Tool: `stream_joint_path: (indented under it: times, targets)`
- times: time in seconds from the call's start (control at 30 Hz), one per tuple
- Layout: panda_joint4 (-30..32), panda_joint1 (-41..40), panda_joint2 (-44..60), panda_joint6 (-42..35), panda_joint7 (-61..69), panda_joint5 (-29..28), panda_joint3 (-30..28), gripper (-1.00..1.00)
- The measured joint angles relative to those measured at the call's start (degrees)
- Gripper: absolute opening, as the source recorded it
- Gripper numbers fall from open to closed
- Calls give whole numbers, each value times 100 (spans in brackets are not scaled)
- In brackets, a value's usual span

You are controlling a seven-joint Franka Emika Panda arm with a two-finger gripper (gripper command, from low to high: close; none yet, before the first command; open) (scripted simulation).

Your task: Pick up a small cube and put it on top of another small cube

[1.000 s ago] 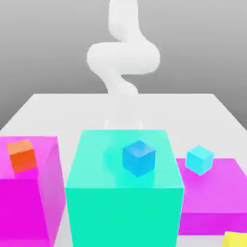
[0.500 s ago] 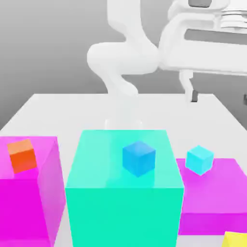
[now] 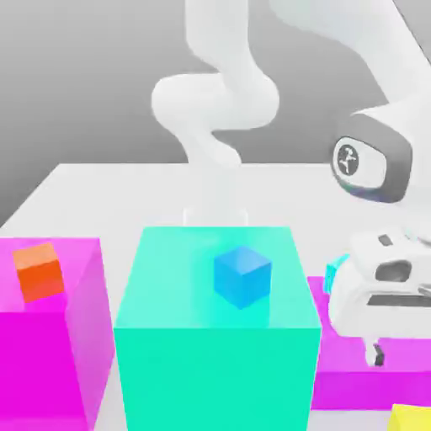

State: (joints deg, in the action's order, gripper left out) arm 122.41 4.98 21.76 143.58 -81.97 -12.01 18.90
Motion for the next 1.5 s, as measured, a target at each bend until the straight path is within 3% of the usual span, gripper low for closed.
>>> stream_joint_path:
  times: [0.23, 0.27, 0.47, 0.6, 0.73, 0.83, 1.07, 1.3, 1.37, 1.47, 1.5]
  targets:
    - [-305, 585, 1172, 740, -811, -457, -425, 0]
    - [-341, 639, 1318, 850, -856, -517, -487, -100]
    - [-359, 666, 1392, 916, -874, -539, -518, -100]
    - [-209, 485, 780, 459, -697, -282, -278, -100]
    - [-470, 548, 552, -208, -310, -950, -610, -100]
    - [-519, 245, 159, -749, -171, -1013, -965, -100]
    - [-388, -674, -1060, -1802, 98, -425, -1708, -100]
    - [-208, -2034, -2547, -2826, 525, 581, -2423, -100]
    - [-36, -2171, -2846, -2855, 448, 953, -2535, -100]
    - [392, -2201, -2745, -2288, 407, 1132, -2566, -100]
    - [528, -2204, -2677, -2082, 411, 1153, -2568, 100]
